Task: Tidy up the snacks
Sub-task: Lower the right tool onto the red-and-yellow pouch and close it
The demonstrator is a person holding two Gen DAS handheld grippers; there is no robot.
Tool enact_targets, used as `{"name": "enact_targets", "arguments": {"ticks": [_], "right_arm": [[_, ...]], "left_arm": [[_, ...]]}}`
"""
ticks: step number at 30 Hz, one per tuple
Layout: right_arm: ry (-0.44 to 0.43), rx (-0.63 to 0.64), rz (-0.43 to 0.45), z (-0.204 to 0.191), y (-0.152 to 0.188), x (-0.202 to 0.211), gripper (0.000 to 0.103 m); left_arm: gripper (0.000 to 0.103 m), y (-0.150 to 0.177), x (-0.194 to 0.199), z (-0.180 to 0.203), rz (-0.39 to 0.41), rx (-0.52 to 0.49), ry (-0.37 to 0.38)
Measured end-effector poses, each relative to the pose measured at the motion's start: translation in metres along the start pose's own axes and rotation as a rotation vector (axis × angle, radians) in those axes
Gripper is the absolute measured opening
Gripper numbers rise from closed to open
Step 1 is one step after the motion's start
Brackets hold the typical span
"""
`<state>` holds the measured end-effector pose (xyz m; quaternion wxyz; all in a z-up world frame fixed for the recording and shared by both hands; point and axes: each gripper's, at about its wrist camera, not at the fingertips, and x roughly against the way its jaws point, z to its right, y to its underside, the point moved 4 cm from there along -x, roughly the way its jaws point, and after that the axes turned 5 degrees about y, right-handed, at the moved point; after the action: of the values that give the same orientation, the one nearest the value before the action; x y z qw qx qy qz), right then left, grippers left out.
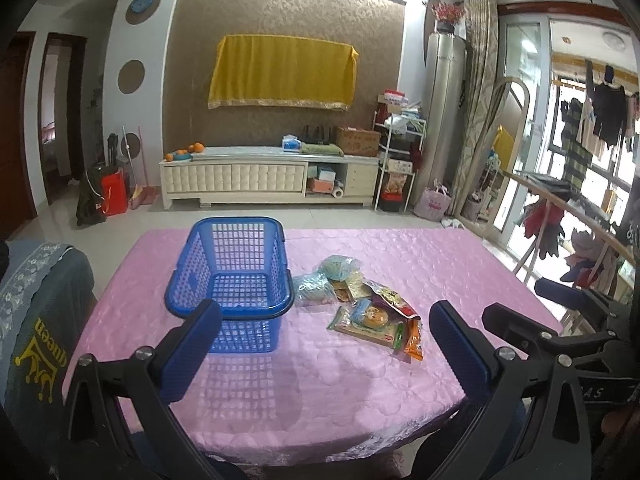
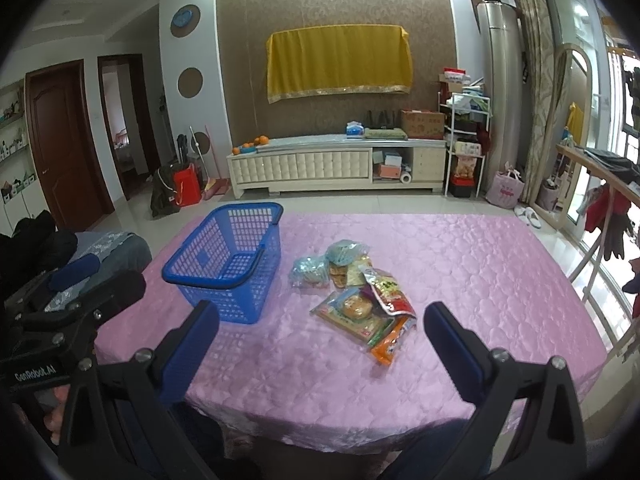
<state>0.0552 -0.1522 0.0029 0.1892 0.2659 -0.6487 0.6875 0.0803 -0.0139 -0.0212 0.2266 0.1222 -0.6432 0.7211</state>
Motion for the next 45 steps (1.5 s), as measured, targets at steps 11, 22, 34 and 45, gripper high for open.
{"name": "enact_targets", "arguments": {"ticks": [11, 22, 34, 45], "right_arm": [[-0.031, -0.035, -0.081, 0.056, -0.011, -0.054, 0.103], [-0.100, -0.099, -0.233, 0.110, -0.013, -0.140, 0.103], [-0.262, -0.076, -0.504, 0.133, 0.017, -0.255, 0.103], [-0.355, -0.065, -0.665, 0.123, 0.032, -0.327, 0.103]], "left_arm": [[0.103, -0.017, -0.076, 0.033, -0.103, -0.035, 0.012], [0.103, -0.019, -0.173, 0.053, -0.255, -0.079, -0.009], [0.103, 0.009, -0.259, 0.045, -0.416, -0.089, -0.028], [0.103, 0.022, -0.308, 0.036, -0.499, -0.071, -0.048]]}}
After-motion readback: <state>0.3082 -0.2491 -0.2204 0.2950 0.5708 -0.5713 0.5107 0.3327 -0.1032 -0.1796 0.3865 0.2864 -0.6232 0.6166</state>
